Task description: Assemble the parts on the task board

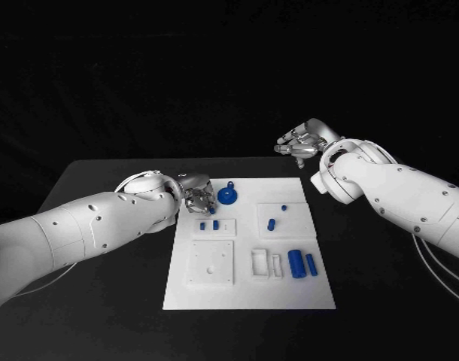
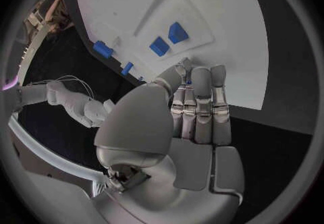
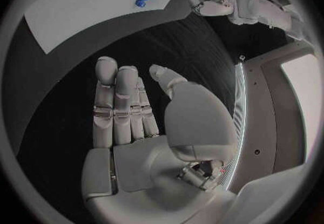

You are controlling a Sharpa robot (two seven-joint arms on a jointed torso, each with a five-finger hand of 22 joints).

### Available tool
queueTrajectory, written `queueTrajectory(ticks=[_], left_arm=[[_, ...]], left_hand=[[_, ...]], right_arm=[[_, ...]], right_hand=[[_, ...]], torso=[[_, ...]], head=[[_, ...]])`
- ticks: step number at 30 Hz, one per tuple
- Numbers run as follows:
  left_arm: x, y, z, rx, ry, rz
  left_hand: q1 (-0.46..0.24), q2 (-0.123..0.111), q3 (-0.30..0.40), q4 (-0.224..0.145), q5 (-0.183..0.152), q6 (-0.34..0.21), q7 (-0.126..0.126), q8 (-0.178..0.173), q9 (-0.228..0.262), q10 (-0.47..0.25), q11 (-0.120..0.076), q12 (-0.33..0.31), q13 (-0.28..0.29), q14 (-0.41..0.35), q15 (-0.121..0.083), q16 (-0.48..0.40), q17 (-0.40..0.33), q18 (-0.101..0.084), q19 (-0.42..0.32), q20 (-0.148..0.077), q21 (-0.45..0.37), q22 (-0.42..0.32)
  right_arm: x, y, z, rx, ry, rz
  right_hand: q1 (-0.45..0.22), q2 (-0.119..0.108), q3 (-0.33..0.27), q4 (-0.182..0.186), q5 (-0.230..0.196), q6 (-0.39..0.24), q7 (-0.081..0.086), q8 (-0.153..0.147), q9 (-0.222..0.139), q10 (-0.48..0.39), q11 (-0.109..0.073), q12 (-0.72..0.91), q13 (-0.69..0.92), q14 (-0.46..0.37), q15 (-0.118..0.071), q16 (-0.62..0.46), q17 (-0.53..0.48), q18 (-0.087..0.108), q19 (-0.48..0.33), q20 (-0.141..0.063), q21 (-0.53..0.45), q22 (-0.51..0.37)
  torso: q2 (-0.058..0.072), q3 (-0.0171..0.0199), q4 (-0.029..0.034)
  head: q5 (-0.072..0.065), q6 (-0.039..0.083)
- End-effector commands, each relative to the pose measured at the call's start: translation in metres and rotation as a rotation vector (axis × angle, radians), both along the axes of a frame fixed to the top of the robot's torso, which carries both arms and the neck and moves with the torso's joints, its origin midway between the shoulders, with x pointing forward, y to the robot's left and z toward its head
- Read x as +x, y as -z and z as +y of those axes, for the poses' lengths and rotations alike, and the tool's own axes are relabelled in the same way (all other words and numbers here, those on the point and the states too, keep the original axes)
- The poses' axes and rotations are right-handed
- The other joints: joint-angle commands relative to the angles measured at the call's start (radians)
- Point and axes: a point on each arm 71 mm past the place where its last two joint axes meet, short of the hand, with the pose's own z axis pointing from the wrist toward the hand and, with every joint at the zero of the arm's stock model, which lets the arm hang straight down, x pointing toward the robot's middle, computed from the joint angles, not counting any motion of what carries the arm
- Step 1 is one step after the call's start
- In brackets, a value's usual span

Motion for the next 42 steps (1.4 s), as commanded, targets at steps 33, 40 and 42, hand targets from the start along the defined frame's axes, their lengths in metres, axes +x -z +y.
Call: queueTrajectory(ticks=[33, 40, 42], left_arm=[[0.002, 0.005, 0.007, -0.01, -0.068, 0.006], [0.003, 0.004, 0.013, -0.015, -0.089, -0.003], [0.004, 0.004, 0.016, -0.017, -0.098, -0.007]], left_hand=[[0.0, -0.036, 0.014, 0.021, -0.036, -0.271, -0.021, -0.001, -0.008, -0.057, 0.017, -0.003, -0.001, -0.019, 0.019, -0.007, -0.007, 0.006, 0.015, 0.013, -0.037, 0.019], [0.004, -0.054, 0.02, 0.031, -0.044, -0.392, -0.035, -0.005, -0.012, -0.103, 0.033, -0.003, -0.002, -0.03, 0.029, -0.017, -0.013, 0.011, 0.011, 0.021, -0.049, 0.018], [0.005, -0.06, 0.021, 0.034, -0.045, -0.397, -0.035, -0.005, -0.012, -0.134, 0.043, -0.003, -0.002, -0.034, 0.035, -0.024, -0.016, 0.015, 0.01, 0.026, -0.054, 0.017]], right_arm=[[-0.001, -0.001, 0.003, 0.001, -0.016, -0.009], [-0.001, 0.002, 0.002, -0.019, -0.039, 0.019], [-0.002, 0.003, 0.002, -0.033, -0.054, 0.03]], right_hand=[[-0.012, -0.002, 0.007, 0.001, 0.002, -0.004, 0.005, -0.004, 0.0, -0.013, 0.007, -0.025, -0.005, -0.009, 0.006, 0.006, -0.006, 0.012, 0.032, 0.006, -0.015, 0.002], [0.0, -0.011, 0.02, -0.018, 0.002, -0.005, 0.012, -0.003, 0.0, -0.043, 0.026, -0.1, -0.008, 0.0, 0.015, 0.011, -0.008, 0.028, 0.039, 0.014, -0.024, -0.004], [0.007, -0.016, 0.04, -0.043, 0.004, 0.002, 0.013, -0.004, 0.0, -0.041, 0.03, -0.13, -0.008, 0.006, 0.017, 0.01, -0.01, 0.036, 0.04, 0.017, -0.021, -0.01]], torso=[[0.0, -0.0014, 0.0011], [0.0, -0.0015, 0.0003], [-0.001, -0.002, 0.0007]], head=[[-0.003, 0.0], [-0.003, 0.004], [-0.004, 0.005]])
